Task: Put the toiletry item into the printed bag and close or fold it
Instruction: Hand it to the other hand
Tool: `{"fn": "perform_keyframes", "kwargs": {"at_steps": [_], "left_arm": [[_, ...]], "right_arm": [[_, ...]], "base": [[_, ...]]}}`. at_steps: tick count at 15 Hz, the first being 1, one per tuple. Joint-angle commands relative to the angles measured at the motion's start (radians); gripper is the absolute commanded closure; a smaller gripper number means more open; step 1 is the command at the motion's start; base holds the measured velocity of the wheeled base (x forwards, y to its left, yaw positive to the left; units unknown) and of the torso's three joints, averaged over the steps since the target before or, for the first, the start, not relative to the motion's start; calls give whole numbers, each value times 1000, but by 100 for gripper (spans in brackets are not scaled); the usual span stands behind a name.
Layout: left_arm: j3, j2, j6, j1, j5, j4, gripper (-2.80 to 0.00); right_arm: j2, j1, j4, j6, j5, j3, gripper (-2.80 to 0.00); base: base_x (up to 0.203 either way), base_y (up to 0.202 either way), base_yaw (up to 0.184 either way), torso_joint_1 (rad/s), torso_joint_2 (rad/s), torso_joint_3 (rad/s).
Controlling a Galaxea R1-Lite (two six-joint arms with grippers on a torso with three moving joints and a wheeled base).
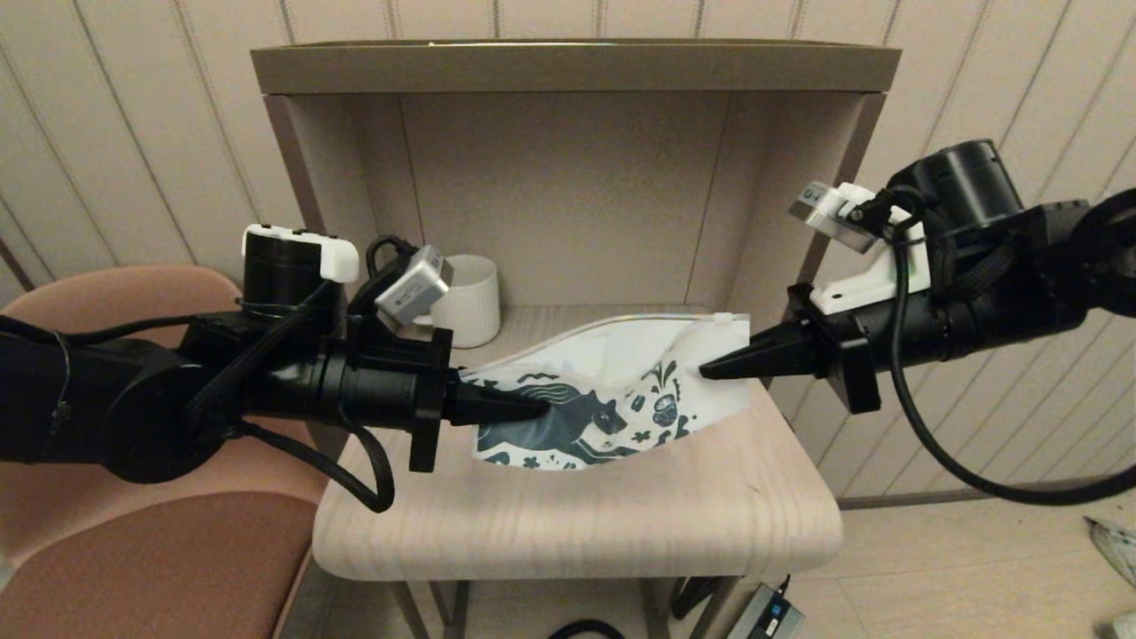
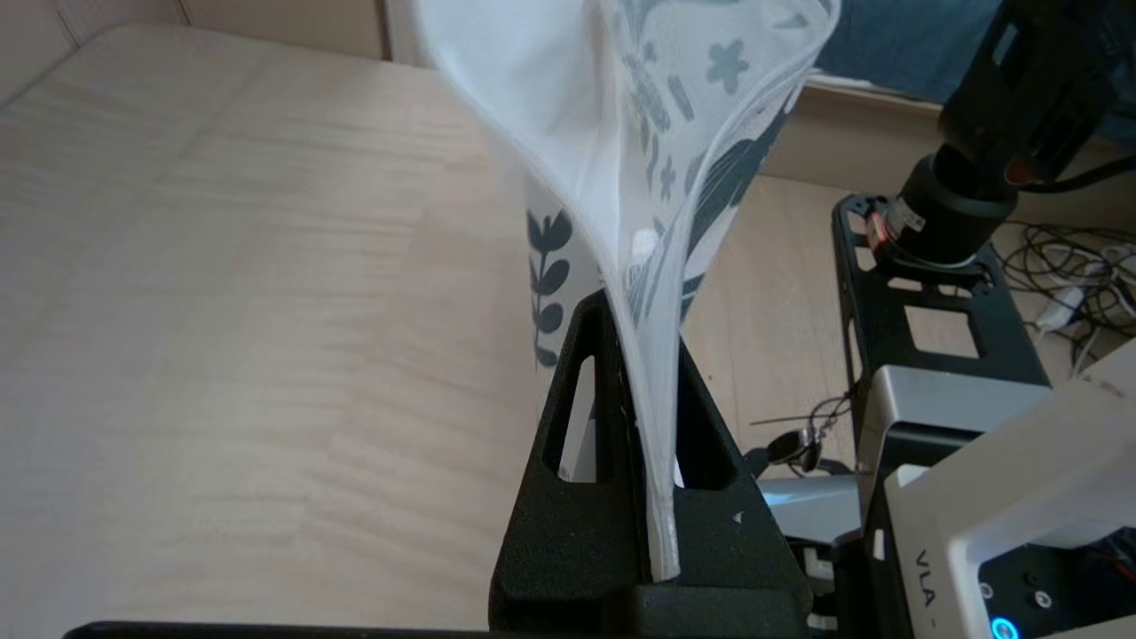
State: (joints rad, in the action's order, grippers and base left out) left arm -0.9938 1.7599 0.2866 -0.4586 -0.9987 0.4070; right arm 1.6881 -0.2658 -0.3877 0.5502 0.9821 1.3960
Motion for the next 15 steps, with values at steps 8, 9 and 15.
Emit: {"fn": "perform_keyframes", "kwargs": {"at_steps": [8,9,15], "left_arm": [[-11,6,-5,14,-53,-4,0],[-15,4,-7,19,-67,-5,0],[-14,4,-7,26,-83,-5,0]], "right_arm": [[-2,19,12,0,6,-15,-280],[3,18,15,0,7,-17,-280],[22,25,59,2,72,-25,0]], "base": [[0,0,0,0,0,0],[0,0,0,0,0,0],[0,0,0,0,0,0]]}}
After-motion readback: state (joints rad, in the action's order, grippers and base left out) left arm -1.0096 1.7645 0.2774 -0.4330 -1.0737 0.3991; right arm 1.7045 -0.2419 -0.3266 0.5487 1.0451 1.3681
